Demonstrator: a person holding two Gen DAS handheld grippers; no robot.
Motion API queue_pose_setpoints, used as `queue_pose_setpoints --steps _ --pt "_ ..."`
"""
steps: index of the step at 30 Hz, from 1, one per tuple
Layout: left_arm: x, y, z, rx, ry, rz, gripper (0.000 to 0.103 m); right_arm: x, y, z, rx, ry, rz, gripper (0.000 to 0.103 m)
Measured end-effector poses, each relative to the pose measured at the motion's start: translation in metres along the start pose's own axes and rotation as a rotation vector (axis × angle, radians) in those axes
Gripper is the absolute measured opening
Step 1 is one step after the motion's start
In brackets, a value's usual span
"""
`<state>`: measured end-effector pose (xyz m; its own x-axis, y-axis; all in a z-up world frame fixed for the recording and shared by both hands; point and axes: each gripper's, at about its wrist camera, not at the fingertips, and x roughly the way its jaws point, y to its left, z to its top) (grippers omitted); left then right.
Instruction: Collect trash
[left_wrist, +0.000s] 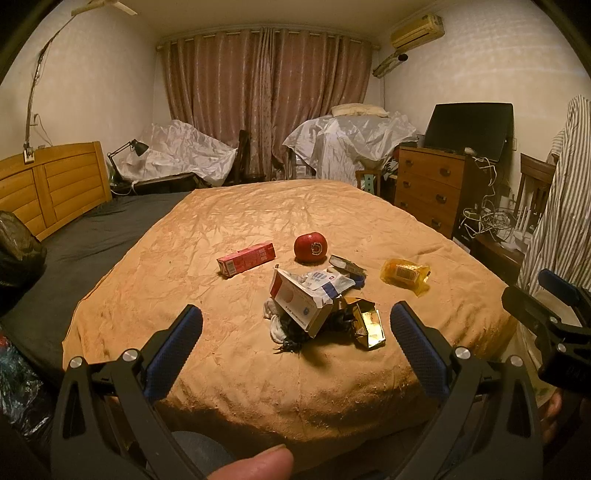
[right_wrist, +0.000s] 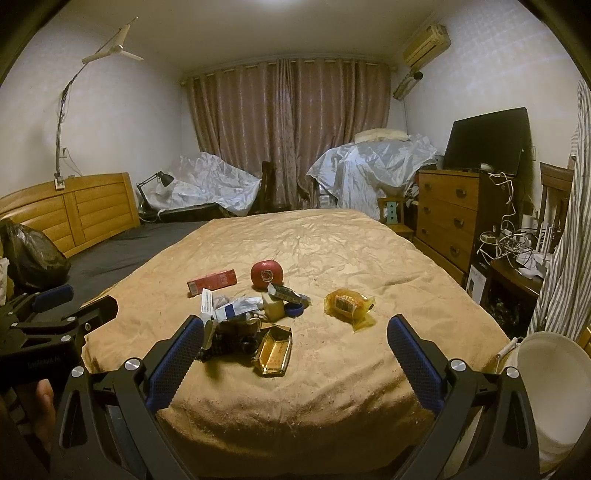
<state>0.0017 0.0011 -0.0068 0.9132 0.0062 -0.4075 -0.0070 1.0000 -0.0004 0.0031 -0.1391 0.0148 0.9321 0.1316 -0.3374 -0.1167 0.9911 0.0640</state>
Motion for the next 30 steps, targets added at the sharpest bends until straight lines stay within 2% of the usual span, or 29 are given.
queue_pose_setpoints --steps 30 --pt "0.007 0.001 -0.009 0.001 0.011 0.0 0.098 0.005 -0.002 -0.009 -0.003 0.006 0.002 0.099"
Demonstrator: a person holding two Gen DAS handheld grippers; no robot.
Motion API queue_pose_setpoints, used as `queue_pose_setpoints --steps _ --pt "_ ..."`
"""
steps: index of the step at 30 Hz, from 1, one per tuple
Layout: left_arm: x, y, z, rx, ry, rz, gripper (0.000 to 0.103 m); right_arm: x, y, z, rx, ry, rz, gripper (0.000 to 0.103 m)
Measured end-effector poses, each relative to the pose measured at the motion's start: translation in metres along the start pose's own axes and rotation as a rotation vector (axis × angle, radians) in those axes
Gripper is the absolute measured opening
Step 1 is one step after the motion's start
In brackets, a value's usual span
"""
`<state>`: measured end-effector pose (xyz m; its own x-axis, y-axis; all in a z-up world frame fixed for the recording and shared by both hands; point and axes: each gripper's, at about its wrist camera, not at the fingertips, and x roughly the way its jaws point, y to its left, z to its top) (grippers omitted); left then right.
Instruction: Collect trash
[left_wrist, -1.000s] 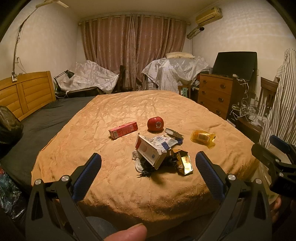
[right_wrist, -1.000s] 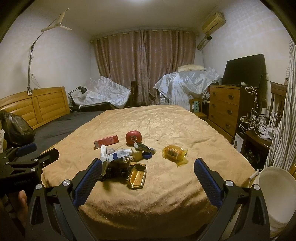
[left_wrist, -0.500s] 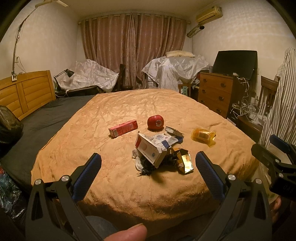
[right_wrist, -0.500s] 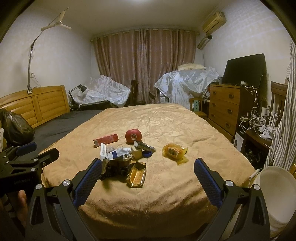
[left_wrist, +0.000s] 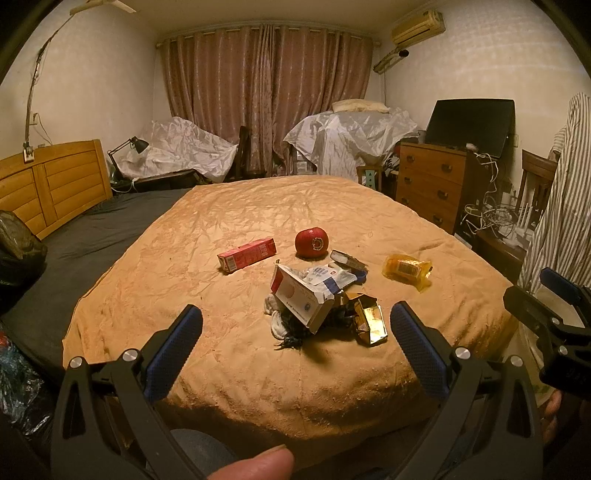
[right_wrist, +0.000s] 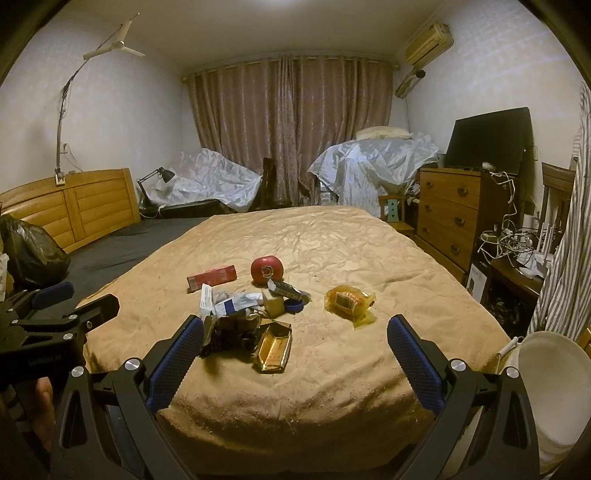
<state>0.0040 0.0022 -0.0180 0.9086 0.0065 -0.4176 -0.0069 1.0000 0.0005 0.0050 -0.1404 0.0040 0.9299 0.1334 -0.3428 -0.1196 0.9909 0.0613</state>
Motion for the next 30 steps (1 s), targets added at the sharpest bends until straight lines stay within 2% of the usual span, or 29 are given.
queue_pose_setpoints --steps 30 --pt "0.005 0.004 -0.008 0.001 0.012 0.004 0.098 0.002 0.0 -0.001 0.001 0.006 0.007 0.099"
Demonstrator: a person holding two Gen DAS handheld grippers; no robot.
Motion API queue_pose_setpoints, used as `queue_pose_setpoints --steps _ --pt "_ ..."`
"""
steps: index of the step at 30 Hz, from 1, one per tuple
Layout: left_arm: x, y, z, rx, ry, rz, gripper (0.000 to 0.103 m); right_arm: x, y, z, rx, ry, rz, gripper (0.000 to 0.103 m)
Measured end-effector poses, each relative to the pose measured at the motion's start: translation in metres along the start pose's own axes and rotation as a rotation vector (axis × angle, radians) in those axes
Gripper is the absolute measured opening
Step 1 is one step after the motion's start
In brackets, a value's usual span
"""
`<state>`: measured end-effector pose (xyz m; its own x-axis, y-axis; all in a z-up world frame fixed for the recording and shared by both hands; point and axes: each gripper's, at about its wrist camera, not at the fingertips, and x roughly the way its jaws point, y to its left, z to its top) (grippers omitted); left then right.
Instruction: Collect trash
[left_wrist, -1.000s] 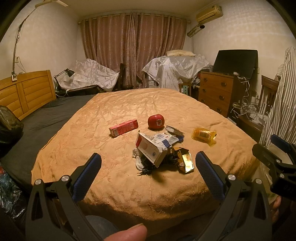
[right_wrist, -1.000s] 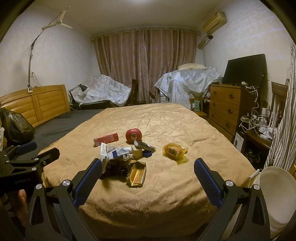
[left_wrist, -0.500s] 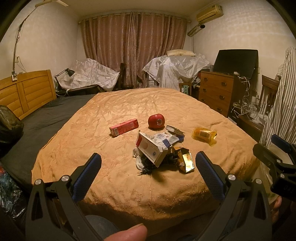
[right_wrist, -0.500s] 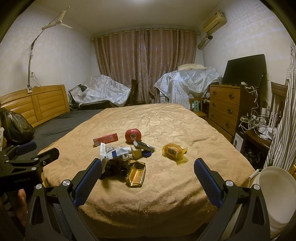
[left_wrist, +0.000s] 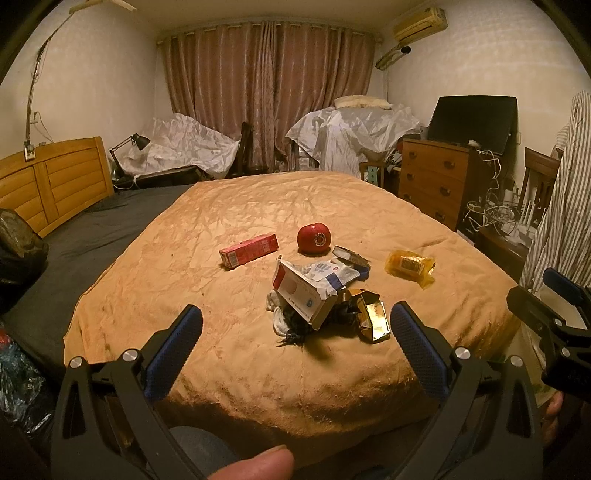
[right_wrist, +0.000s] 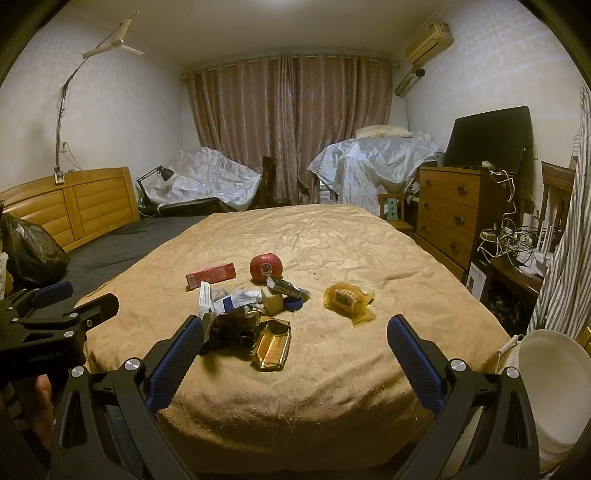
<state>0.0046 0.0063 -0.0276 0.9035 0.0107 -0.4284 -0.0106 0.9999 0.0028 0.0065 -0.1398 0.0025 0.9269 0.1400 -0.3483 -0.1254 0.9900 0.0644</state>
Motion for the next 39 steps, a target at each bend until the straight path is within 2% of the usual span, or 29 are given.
queue_pose_setpoints --steps 4,8,11,14,17,19,23,25,27,30,33,36,39 --pt "0.011 0.008 -0.007 -0.007 0.05 -0.04 0.098 0.003 -0.002 -0.007 -0.001 0.008 0.001 0.099" --pt "0.027 0.018 -0.008 -0.036 0.077 -0.031 0.098 0.007 -0.005 -0.014 0.001 0.021 0.0 0.099" --pt "0.056 0.027 -0.006 -0.024 0.125 -0.002 0.098 0.013 -0.004 -0.015 0.0 0.04 0.003 0.099" --pt "0.099 0.035 -0.004 -0.037 0.209 0.016 0.098 0.024 -0.008 -0.024 0.002 0.079 0.009 0.099" --pt "0.137 0.034 0.003 -0.052 0.268 -0.015 0.098 0.038 -0.012 -0.034 0.014 0.117 0.003 0.099" --pt "0.158 0.033 0.005 -0.076 0.313 -0.066 0.098 0.051 -0.019 -0.043 0.036 0.155 0.002 0.099" --pt "0.196 0.045 -0.003 -0.089 0.385 -0.071 0.098 0.072 -0.024 -0.053 0.054 0.209 -0.001 0.099" --pt "0.204 0.058 -0.004 -0.109 0.397 -0.077 0.098 0.083 -0.025 -0.059 0.054 0.235 0.001 0.099" --pt "0.198 0.079 -0.007 -0.122 0.384 -0.023 0.098 0.092 -0.025 -0.065 0.056 0.255 0.002 0.099" --pt "0.191 0.115 -0.009 -0.167 0.371 0.014 0.098 0.108 -0.024 -0.072 0.065 0.288 0.015 0.099" --pt "0.179 0.151 -0.013 -0.184 0.364 0.099 0.098 0.127 -0.018 -0.077 0.067 0.316 0.043 0.099" --pt "0.167 0.184 -0.018 -0.207 0.385 0.125 0.098 0.146 -0.012 -0.081 0.085 0.354 0.084 0.099" --pt "0.156 0.198 -0.022 -0.214 0.392 0.121 0.098 0.162 -0.003 -0.081 0.095 0.382 0.125 0.099"
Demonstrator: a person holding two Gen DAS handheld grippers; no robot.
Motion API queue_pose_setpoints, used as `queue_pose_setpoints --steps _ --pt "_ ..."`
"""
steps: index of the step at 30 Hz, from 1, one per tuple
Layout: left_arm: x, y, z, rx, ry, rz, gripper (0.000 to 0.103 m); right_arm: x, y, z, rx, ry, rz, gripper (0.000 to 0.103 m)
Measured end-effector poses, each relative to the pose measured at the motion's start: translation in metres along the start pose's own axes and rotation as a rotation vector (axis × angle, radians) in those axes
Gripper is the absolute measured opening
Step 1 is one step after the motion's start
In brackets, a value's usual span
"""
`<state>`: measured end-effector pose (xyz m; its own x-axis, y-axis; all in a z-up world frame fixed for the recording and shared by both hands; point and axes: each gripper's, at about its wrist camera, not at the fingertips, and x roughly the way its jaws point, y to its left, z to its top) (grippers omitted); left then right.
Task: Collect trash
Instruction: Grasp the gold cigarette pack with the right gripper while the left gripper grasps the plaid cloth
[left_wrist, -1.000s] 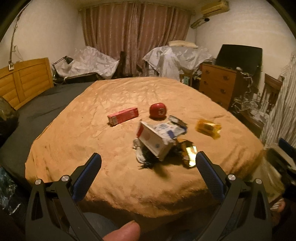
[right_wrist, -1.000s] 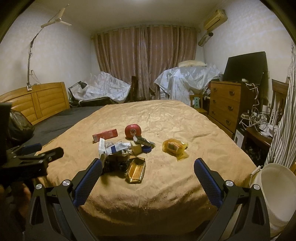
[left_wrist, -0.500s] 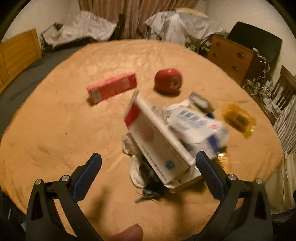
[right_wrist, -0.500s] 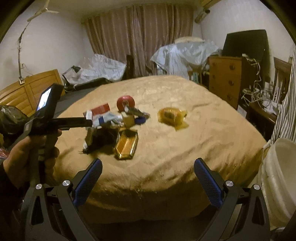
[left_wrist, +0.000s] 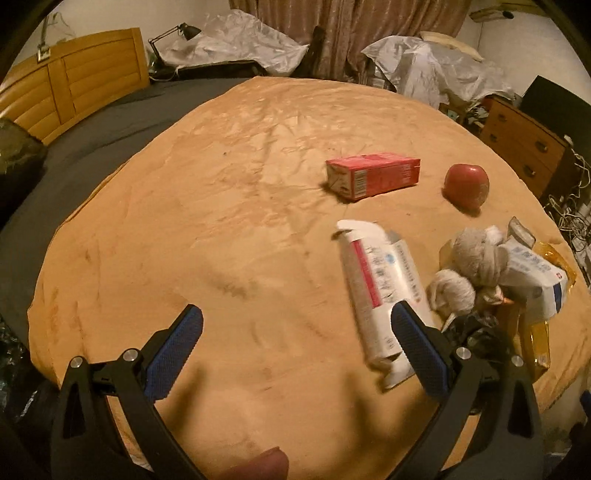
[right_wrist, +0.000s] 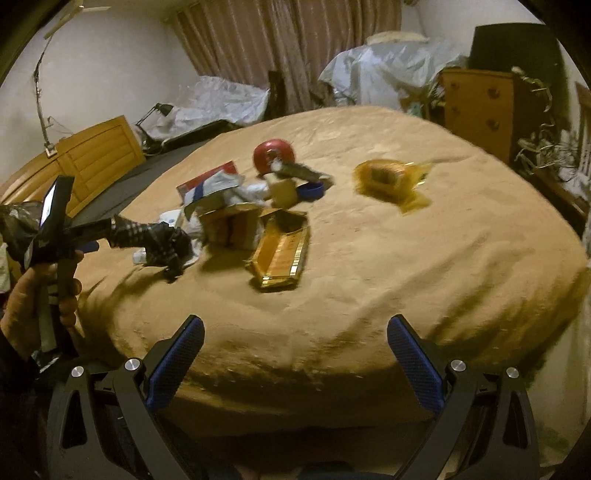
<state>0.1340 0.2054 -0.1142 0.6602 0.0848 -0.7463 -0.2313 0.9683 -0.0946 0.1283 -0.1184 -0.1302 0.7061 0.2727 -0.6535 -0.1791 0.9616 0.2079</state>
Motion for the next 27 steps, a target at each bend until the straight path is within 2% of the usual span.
queue_pose_setpoints --steps 4,7,10,12,14,17,18,21,22,24,27 --pt "-0.005 -0.001 -0.001 -0.002 0.011 -0.044 0.098 0.023 0.007 0.013 0.003 0.037 0.069 0.099" --pt "0.001 -0.019 0.006 0.014 -0.01 -0.056 0.098 0.045 0.007 0.027 0.017 0.071 0.112 0.098" --pt "-0.004 -0.017 0.016 -0.051 -0.093 0.006 0.098 0.063 0.003 0.037 0.047 0.11 0.135 0.097" --pt "-0.015 -0.011 0.023 -0.052 -0.137 -0.044 0.098 0.074 0.001 0.044 0.066 0.132 0.151 0.097" --pt "-0.022 -0.021 0.025 0.027 -0.151 -0.085 0.098 0.084 0.001 0.049 0.064 0.144 0.148 0.097" --pt "-0.024 -0.057 0.022 0.266 -0.126 -0.155 0.098 0.102 0.004 0.057 0.038 0.169 0.136 0.097" --pt "-0.018 -0.07 0.019 0.345 -0.104 -0.161 0.098 0.108 0.005 0.06 0.033 0.18 0.131 0.096" --pt "-0.003 -0.095 0.01 0.475 -0.068 -0.137 0.095 0.125 0.008 0.068 0.012 0.201 0.099 0.093" --pt "-0.001 -0.099 0.01 0.489 -0.061 -0.149 0.093 0.13 0.009 0.071 0.003 0.206 0.085 0.091" --pt "0.005 -0.102 0.012 0.492 -0.035 -0.179 0.078 0.137 0.01 0.074 -0.006 0.21 0.067 0.088" --pt "0.012 -0.105 0.01 0.503 0.0 -0.212 0.064 0.146 0.012 0.077 -0.028 0.214 0.037 0.08"
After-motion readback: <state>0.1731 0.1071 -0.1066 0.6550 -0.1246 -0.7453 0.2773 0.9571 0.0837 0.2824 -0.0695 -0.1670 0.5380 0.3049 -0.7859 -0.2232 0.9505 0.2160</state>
